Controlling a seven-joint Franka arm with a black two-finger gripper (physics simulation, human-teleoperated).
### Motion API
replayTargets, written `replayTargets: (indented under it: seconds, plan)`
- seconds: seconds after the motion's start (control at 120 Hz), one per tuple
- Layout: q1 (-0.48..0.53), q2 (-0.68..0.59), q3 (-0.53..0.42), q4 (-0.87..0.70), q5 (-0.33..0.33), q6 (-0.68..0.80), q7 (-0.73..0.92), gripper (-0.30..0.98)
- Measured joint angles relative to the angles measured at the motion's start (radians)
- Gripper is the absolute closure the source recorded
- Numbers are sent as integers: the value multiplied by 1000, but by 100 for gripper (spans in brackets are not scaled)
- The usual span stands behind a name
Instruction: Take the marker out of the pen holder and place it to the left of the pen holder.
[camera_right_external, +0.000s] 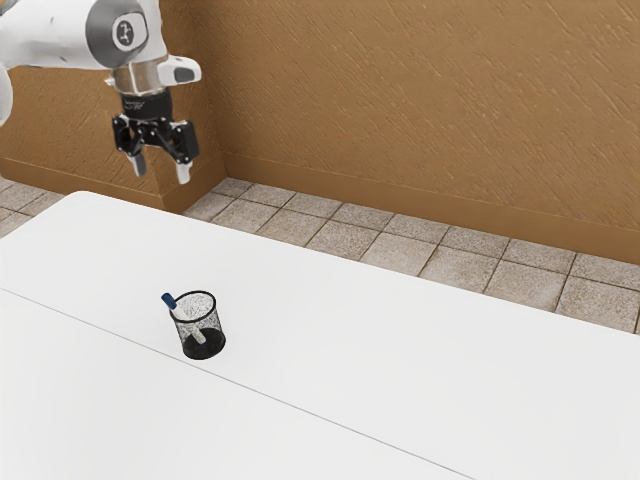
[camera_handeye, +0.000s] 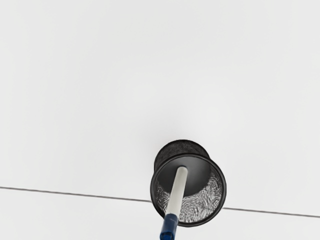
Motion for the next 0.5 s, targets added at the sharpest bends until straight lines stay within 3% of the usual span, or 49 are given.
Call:
replayTargets:
  seconds: [0.125, 0.317, 0.5]
  plan:
    - [4, 42, 4, -18, -8, 22, -1, 2]
    - [7, 39, 12, -217, -36, 155, -3, 2]
    - [13, 47, 32, -303, -80, 282, 1, 2]
